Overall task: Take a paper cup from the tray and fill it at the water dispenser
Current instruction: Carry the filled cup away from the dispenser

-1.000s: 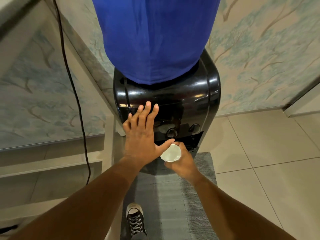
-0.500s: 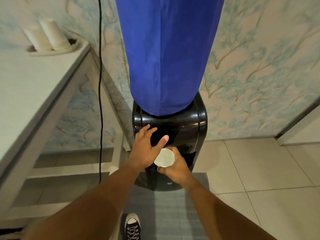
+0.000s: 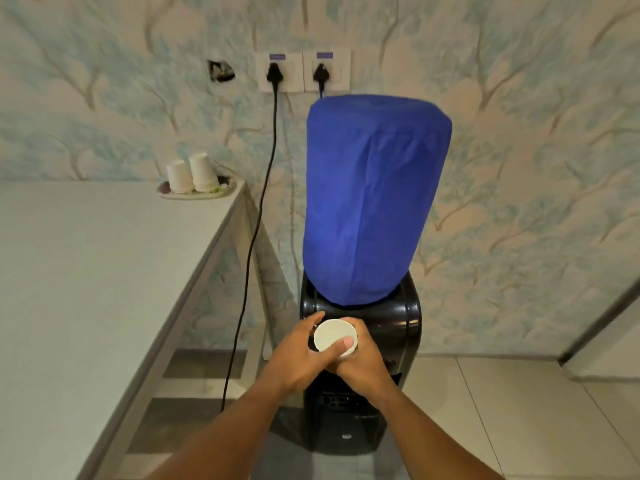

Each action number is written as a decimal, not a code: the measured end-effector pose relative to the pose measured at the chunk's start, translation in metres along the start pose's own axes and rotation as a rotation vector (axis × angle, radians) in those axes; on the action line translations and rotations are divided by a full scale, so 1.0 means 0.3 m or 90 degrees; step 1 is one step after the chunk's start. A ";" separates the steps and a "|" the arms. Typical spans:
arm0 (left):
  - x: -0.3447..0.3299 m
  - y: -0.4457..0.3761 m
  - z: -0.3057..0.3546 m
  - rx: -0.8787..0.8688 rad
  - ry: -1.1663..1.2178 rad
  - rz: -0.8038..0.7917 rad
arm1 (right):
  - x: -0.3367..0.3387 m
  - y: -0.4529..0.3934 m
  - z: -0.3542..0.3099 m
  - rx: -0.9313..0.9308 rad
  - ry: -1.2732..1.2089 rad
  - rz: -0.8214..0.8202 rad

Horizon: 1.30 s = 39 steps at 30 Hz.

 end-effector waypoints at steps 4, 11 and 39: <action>0.077 0.016 0.051 -0.014 0.026 0.034 | -0.072 0.018 -0.089 0.018 -0.030 -0.009; 0.241 0.008 0.082 -0.018 0.092 0.072 | -0.189 0.011 -0.249 0.070 -0.033 0.019; 1.075 0.155 -0.174 0.027 0.080 0.423 | -1.049 -0.155 -0.644 0.068 -0.090 -0.286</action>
Point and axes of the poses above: each hand's wrist, its own y-axis away from the middle knuckle, its own x-axis out of the back of the hand, z = x × y, the point moved 4 cm from there along -y, towards the middle knuckle, and after that the axes turned 14 degrees about -x, right-handed, at the moved point
